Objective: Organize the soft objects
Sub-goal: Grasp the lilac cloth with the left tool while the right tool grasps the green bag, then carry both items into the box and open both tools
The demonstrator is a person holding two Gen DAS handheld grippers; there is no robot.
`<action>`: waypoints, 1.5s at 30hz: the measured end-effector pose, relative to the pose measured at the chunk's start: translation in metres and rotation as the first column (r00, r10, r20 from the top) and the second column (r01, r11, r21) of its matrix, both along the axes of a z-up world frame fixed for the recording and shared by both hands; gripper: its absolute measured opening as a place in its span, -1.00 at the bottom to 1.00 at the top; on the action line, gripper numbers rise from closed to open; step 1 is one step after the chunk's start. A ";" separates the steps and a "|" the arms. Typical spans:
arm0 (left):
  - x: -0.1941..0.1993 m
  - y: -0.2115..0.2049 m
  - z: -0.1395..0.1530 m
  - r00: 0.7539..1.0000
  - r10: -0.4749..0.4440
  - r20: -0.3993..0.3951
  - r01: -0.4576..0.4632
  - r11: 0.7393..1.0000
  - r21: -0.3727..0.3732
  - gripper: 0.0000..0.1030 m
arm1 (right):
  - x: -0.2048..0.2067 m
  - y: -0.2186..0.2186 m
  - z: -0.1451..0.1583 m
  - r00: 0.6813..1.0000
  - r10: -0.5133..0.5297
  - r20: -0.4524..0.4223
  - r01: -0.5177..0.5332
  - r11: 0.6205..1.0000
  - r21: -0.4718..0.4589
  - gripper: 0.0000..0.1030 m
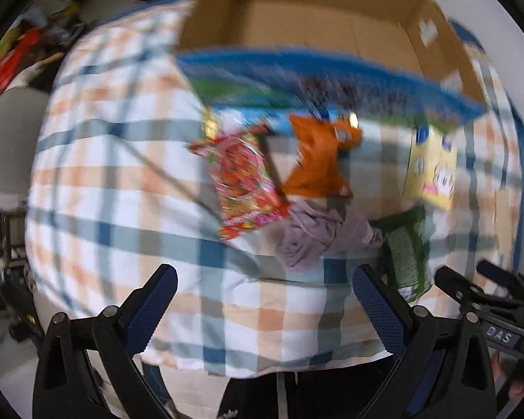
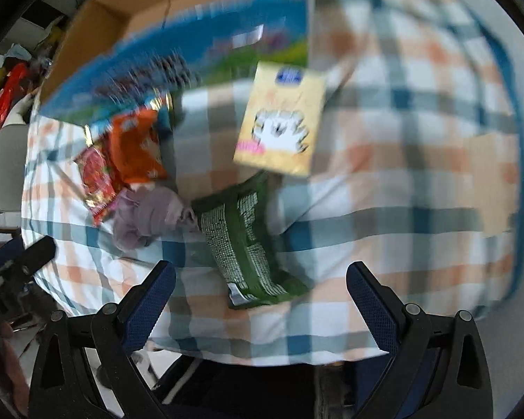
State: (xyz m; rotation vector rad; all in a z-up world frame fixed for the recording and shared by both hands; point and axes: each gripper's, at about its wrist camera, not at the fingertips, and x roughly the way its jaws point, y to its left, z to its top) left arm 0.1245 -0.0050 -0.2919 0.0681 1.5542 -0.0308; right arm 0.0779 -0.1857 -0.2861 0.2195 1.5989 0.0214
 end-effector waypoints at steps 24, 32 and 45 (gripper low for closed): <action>0.004 -0.110 -0.102 0.849 -0.486 -0.208 0.517 0.845 0.135 -0.13 | -0.026 0.015 -0.138 0.988 -0.030 -0.150 0.043 0.995 0.085 -0.05; 0.002 -0.038 -0.107 0.938 0.006 -0.348 -0.066 0.985 -0.161 -0.15 | -0.024 0.009 -0.122 0.977 -0.053 -0.205 0.087 0.983 0.161 0.09; -0.025 -0.042 -0.091 0.965 -0.073 -0.252 0.045 0.992 -0.117 -0.32 | 0.005 0.047 -0.149 0.981 -0.013 -0.194 0.021 0.999 0.038 -0.19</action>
